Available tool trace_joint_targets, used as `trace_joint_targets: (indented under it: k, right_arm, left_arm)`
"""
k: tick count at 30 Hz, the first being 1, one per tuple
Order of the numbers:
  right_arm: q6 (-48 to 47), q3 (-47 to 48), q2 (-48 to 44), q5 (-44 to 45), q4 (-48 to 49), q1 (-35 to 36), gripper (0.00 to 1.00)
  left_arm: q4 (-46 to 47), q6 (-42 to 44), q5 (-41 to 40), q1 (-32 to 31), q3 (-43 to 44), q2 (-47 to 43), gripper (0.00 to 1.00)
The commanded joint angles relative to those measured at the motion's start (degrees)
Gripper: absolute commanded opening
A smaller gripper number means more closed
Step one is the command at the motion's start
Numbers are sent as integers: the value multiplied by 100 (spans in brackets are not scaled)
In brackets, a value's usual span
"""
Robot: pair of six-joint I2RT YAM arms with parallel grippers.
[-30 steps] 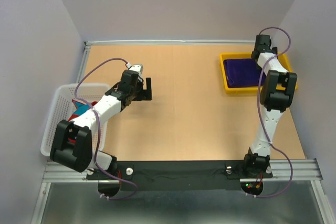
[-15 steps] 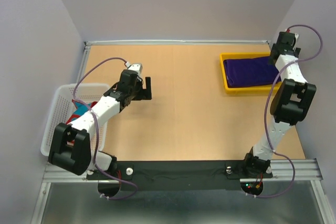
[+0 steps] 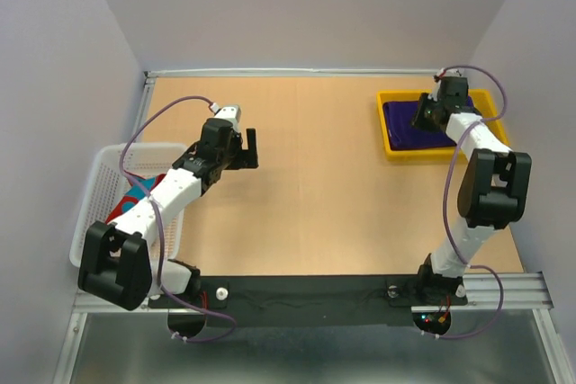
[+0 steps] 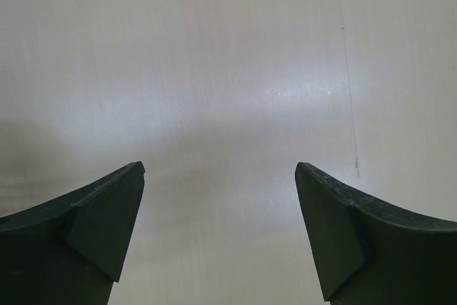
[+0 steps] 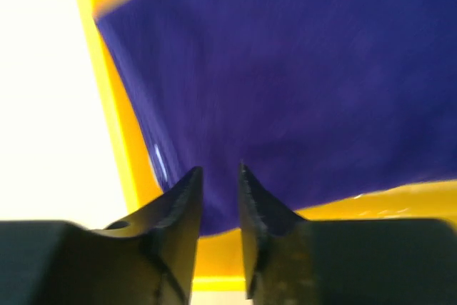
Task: Fold and stack the towels
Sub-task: Neatly place the folded towel into the bin
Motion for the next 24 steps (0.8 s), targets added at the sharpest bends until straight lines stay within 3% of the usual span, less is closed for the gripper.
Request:
trace_joint_targets:
  k: [1, 8, 24]
  right_arm:
    - [278, -379, 24, -525, 478, 65, 27]
    - [331, -809, 157, -851, 672, 249, 21]
    - [-38, -1004, -283, -623, 699, 680, 22]
  left_arm:
    - [37, 100, -136, 24, 73, -263, 99]
    - [37, 108, -128, 24, 73, -281, 99]
    - [54, 108, -75, 33, 73, -325, 99]
